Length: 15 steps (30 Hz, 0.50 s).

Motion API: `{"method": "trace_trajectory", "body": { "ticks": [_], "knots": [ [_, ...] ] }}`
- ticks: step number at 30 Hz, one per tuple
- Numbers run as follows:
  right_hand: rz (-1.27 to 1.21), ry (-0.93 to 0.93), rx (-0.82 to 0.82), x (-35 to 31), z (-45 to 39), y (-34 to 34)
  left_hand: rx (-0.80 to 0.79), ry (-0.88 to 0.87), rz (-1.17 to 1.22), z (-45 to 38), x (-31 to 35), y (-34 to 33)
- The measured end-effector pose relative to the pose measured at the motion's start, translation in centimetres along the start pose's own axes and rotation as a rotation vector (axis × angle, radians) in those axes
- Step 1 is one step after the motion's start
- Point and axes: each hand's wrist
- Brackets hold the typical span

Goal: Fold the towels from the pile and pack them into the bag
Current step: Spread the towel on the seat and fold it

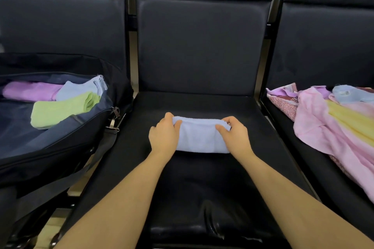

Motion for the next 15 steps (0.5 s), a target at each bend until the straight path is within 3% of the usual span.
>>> {"method": "trace_trajectory", "body": {
  "ticks": [6,11,15],
  "knots": [
    [0.361,-0.041,0.13,0.6,-1.7,-2.6,0.018,0.094,-0.19,-1.9,-0.9,-2.7],
    [0.644,-0.071,0.103,1.5,-1.6,-2.5,0.008,0.059,-0.307,-1.8,-0.5,-2.9],
    [0.728,-0.058,0.052,1.5,-0.7,-2.5,-0.023,-0.022,-0.43,-0.4,-0.6,-2.7]
  ]
}}
Point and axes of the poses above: each hand's wrist, its own z-axis away from the middle knuckle, its own y-axis out of the back of the hand, x = y × z, and after that the axes turned 1 degree about y, right-handed
